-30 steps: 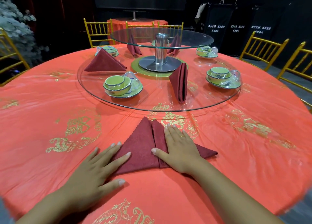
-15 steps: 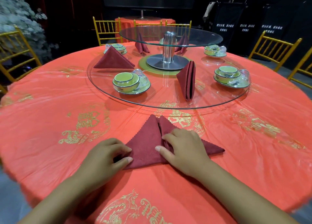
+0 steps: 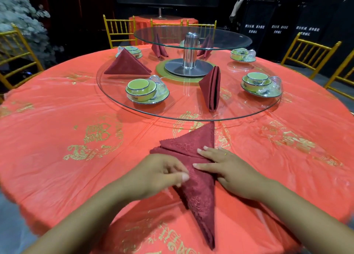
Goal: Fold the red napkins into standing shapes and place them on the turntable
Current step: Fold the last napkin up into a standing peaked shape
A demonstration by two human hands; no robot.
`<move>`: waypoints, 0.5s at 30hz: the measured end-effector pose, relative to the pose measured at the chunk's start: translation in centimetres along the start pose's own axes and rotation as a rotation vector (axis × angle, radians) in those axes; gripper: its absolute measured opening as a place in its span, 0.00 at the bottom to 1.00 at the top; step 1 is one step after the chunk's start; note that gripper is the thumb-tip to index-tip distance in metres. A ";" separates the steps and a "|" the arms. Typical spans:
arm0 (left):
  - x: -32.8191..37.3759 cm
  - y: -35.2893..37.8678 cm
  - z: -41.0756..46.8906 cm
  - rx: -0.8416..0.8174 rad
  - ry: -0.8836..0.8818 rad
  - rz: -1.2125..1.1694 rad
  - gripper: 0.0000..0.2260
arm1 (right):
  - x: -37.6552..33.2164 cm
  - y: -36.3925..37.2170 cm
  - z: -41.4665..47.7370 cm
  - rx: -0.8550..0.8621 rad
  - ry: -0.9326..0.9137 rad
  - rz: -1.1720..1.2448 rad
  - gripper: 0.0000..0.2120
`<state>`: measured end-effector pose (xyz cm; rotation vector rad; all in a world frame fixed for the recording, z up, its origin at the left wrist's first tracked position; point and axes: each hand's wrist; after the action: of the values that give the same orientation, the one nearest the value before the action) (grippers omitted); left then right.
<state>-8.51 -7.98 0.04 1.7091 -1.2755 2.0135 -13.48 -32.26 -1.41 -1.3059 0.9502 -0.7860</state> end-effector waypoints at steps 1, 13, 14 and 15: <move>-0.4 -0.2 0.8 0.192 0.084 0.200 0.09 | 0.2 0.0 -0.1 0.014 -0.013 0.047 0.32; -4.6 0.5 3.9 0.088 0.055 0.892 0.25 | -0.9 0.0 0.1 0.080 0.117 0.193 0.28; -4.5 0.7 3.6 0.113 0.052 0.900 0.25 | -1.0 0.3 0.3 0.050 0.150 0.134 0.31; -4.4 0.9 3.3 0.137 0.047 0.913 0.25 | -1.0 0.6 0.6 0.017 0.180 0.084 0.33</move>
<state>-5.38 -9.31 -4.36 1.1904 -2.2155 2.6008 -13.39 -31.06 -1.88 -1.1873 1.1319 -0.8551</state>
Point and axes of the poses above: each hand's wrist, its own z-axis towards the middle knuckle, its own y-axis out of the palm, x = y × z, and after that the axes turned 1 degree about x, right-handed
